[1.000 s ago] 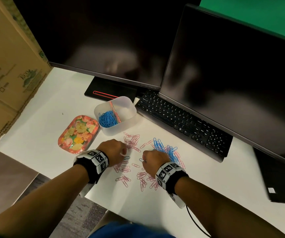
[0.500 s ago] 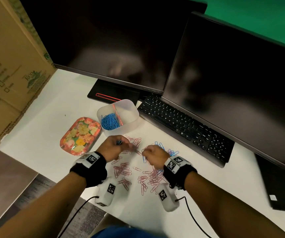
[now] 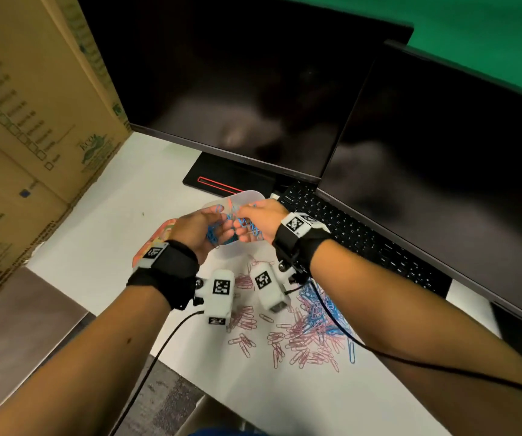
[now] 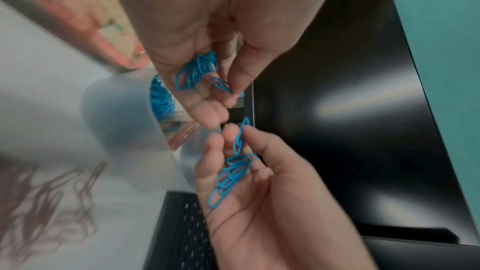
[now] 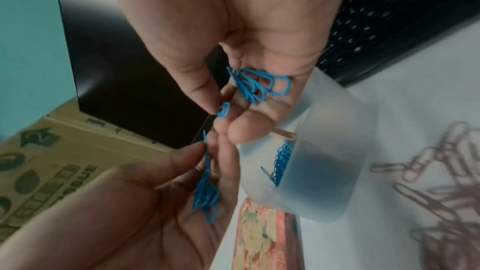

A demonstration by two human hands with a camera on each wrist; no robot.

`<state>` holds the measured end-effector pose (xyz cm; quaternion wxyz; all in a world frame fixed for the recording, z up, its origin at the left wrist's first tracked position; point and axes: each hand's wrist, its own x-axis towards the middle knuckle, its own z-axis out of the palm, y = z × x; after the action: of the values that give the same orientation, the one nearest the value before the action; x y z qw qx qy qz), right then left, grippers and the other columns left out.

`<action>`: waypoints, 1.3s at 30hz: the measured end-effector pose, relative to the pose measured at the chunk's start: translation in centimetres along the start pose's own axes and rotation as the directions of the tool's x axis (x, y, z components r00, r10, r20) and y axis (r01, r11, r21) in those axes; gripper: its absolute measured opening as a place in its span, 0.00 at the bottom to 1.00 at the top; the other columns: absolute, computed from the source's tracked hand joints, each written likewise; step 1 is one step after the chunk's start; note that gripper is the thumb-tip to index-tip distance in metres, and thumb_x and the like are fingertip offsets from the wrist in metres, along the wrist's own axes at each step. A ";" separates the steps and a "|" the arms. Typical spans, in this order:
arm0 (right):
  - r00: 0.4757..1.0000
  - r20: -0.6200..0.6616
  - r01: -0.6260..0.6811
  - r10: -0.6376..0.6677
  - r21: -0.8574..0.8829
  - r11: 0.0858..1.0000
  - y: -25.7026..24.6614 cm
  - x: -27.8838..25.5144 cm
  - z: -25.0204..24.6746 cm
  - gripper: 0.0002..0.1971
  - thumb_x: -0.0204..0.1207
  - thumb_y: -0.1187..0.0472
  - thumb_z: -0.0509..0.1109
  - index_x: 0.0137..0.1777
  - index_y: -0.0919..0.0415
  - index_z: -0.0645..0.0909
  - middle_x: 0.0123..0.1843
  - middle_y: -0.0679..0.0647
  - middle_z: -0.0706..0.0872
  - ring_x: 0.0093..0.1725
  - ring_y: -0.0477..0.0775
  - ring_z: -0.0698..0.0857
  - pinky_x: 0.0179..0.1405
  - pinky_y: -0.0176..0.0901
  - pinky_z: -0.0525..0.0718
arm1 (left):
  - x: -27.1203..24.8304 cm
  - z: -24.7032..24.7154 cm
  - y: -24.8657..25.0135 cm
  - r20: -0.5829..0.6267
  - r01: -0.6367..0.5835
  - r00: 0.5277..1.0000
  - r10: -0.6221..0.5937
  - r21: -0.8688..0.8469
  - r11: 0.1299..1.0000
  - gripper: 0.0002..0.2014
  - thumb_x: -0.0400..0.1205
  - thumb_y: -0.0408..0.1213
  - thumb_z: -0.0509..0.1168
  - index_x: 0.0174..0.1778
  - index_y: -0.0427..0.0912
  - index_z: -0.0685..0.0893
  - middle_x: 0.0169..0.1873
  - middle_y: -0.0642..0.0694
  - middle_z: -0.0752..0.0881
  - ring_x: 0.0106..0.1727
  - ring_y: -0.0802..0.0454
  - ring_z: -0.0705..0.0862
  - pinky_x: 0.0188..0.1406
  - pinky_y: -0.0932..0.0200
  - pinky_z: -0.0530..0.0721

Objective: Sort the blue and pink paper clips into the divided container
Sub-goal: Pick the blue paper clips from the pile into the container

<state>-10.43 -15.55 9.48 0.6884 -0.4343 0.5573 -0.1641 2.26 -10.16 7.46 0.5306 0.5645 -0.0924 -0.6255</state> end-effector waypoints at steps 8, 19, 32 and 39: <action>1.000 -0.021 -0.011 0.010 -0.034 0.999 -2.0 1.6 2.4 0.07 0.77 0.62 0.69 0.38 0.59 0.79 0.36 0.57 0.77 0.36 0.55 0.79 0.38 0.44 0.81 | 0.9 0.8 2.1 -0.176 0.006 0.984 0.019 0.139 0.990 0.14 0.82 0.42 0.63 0.58 0.37 0.79 0.41 0.42 0.77 0.40 0.46 0.78 0.39 0.55 0.78; 0.979 -0.204 -0.003 -0.019 -0.106 0.994 5.0 -5.5 -9.8 0.14 0.83 0.66 0.61 0.66 0.66 0.79 0.66 0.70 0.82 0.64 0.73 0.81 0.67 0.60 0.79 | -1.7 -3.3 -1.3 0.038 -0.249 0.958 0.285 0.609 0.753 0.09 0.80 0.27 0.60 0.44 0.40 0.86 0.39 0.43 0.87 0.38 0.46 0.82 0.33 0.59 0.77; 0.958 -0.224 -0.076 -0.180 -0.801 0.594 21.9 -11.6 -13.2 0.27 0.82 0.64 0.59 0.81 0.50 0.64 0.85 0.48 0.59 0.84 0.47 0.57 0.79 0.32 0.52 | -3.4 4.2 -15.5 0.740 -0.779 0.624 -0.250 0.563 -0.277 0.26 0.81 0.41 0.61 0.77 0.54 0.69 0.80 0.49 0.63 0.78 0.46 0.67 0.75 0.49 0.71; 0.965 -0.182 -0.032 -0.190 -0.797 0.603 22.5 -12.6 -13.4 0.22 0.82 0.59 0.60 0.75 0.45 0.73 0.83 0.47 0.65 0.81 0.48 0.64 0.81 0.37 0.59 | -2.0 2.5 -15.5 0.740 -0.801 0.573 -0.352 0.415 -0.432 0.22 0.81 0.42 0.58 0.72 0.56 0.76 0.80 0.50 0.67 0.78 0.45 0.67 0.75 0.45 0.70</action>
<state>-32.53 0.63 -0.20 0.3408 -0.6944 0.6335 0.0167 -8.80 -3.34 -1.54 -0.0956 0.3900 -0.8882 -0.2233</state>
